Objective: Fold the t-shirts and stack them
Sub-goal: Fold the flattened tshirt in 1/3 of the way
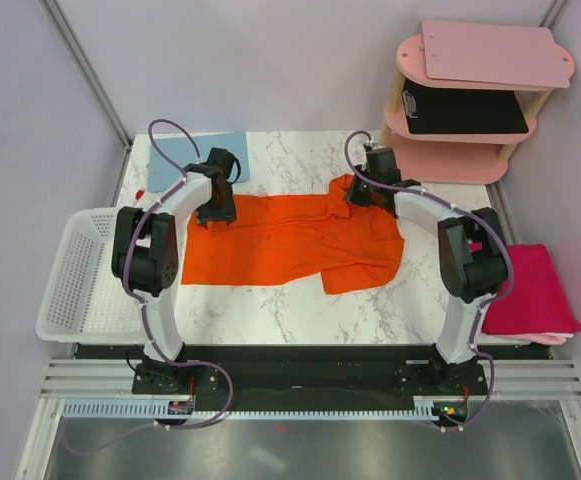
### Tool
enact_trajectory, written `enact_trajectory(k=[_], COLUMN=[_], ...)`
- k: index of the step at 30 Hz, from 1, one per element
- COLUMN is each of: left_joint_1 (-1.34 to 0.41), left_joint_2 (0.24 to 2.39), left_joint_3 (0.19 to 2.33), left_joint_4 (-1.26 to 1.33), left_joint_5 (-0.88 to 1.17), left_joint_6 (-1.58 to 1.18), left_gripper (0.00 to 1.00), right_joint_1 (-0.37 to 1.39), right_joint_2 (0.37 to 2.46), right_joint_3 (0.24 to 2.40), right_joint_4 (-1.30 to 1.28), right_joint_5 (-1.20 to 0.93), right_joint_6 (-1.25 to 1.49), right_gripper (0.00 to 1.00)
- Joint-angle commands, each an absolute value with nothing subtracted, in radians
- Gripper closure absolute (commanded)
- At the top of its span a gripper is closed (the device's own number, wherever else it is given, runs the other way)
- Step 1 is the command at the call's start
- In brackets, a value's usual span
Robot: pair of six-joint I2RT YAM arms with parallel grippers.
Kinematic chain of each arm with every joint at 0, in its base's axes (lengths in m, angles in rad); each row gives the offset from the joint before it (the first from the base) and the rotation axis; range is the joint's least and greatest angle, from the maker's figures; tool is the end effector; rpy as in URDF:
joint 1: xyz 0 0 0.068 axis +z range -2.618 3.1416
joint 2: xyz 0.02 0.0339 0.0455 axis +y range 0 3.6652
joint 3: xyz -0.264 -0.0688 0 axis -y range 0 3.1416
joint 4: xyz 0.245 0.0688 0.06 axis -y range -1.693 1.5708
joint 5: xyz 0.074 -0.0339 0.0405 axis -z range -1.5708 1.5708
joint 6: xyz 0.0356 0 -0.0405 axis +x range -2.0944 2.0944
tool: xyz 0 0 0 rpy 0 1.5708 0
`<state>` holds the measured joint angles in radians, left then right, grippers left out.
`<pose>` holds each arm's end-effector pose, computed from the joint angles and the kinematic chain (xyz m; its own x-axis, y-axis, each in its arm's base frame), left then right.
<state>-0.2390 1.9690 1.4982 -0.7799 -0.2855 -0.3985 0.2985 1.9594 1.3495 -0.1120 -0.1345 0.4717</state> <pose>0.3929 -0.0854 0.1965 -0.9047 -0.1628 -0.3937 -0.2279 0.9657 0.1243 0.4165 0.1332 0.1945 -0.7388 0.2438 -0.6283 -0.0583 0.9057 0.4200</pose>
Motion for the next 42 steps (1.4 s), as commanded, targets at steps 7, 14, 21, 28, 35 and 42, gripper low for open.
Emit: enact_trajectory(k=[7, 14, 21, 28, 35, 42], left_joint_1=[-0.253, -0.258, -0.258, -0.261, -0.270, -0.279], left_joint_2=[1.960, 1.968, 1.964, 1.965, 1.967, 1.980], left_joint_3=[1.497, 1.502, 1.503, 1.502, 1.505, 1.505], left_joint_4=[-0.761, -0.762, -0.761, -0.761, -0.762, -0.761], left_joint_5=[-0.288, -0.287, -0.293, -0.290, -0.291, -0.299], left_joint_6=[-0.370, -0.367, -0.359, -0.357, -0.351, -0.351], left_gripper=[0.37, 0.37, 0.36, 0.36, 0.36, 0.36], right_joint_1=[0.365, 0.411, 0.443, 0.400, 0.322, 0.311], right_joint_2=[1.524, 1.499, 1.479, 1.520, 1.774, 1.908], right_joint_3=[1.118, 1.042, 0.986, 1.003, 1.069, 1.225], right_joint_4=[-0.109, -0.245, -0.268, -0.196, -0.046, -0.020], right_joint_5=[0.119, 0.133, 0.176, 0.282, 0.258, 0.209], right_joint_6=[0.489, 0.517, 0.489, 0.451, 0.433, 0.411], right_gripper=[1.00, 0.97, 0.29, 0.20, 0.48, 0.58])
